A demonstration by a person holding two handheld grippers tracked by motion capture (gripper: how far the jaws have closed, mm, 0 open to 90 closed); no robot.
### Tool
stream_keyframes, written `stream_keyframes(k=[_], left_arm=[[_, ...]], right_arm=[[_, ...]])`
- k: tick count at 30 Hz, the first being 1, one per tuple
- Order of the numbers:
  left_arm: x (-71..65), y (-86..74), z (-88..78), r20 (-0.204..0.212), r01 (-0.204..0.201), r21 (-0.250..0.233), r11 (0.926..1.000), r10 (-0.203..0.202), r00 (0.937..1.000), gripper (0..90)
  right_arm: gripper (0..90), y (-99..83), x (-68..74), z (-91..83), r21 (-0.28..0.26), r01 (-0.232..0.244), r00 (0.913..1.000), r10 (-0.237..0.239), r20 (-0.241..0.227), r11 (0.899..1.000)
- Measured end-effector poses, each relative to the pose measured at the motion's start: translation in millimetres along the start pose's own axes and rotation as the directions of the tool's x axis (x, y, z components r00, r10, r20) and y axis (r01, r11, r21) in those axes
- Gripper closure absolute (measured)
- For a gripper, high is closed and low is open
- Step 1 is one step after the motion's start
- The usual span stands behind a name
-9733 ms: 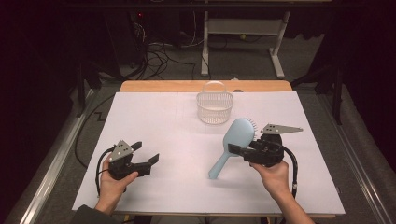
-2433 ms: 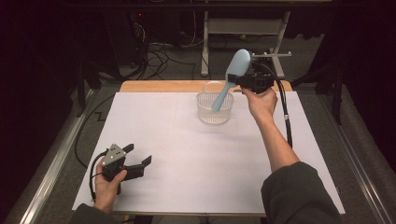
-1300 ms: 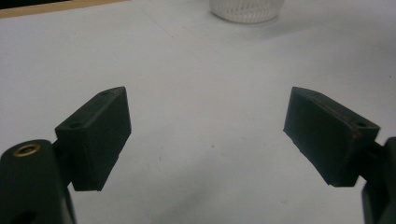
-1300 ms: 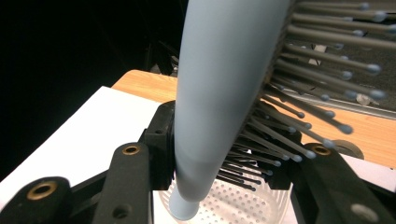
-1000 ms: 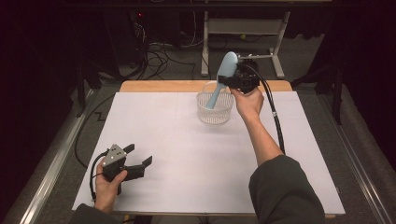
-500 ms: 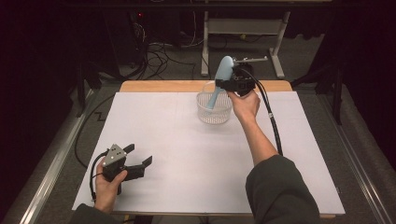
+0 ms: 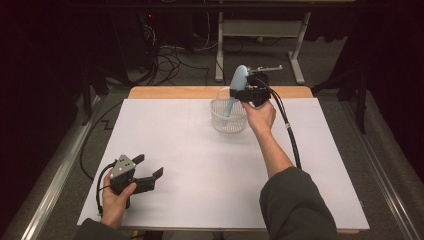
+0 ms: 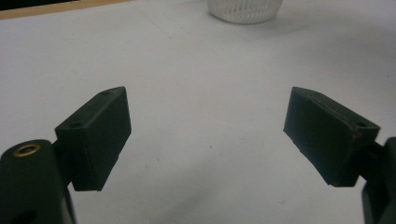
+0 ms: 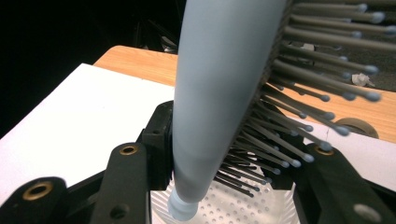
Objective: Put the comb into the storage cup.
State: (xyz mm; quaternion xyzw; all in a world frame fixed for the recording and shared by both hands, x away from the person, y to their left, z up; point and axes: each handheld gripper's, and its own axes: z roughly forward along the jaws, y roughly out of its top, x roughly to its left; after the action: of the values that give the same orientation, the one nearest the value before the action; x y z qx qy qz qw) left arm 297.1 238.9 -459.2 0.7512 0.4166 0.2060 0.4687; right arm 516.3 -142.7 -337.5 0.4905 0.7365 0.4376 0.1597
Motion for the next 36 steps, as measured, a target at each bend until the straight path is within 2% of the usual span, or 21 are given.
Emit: stream_keyframes(k=[17, 36], left_arm=[[-0.6, 0.0, 0.0, 0.001, -0.006, -0.001, 1.0000, 0.006, 1.0000, 15.9], [-0.6, -0.2, 0.5, 0.002, -0.006, 0.003, 1.0000, 0.006, 1.0000, 15.9]], right_arm=[[53.4, -7.5, 4.2, 12.8, 0.018, 0.011, 0.9998, -0.011, 0.019, 1.000], [51.7, -15.3, -1.8, 15.5, 0.037, 0.007, 0.9996, -0.008, 0.028, 0.999]])
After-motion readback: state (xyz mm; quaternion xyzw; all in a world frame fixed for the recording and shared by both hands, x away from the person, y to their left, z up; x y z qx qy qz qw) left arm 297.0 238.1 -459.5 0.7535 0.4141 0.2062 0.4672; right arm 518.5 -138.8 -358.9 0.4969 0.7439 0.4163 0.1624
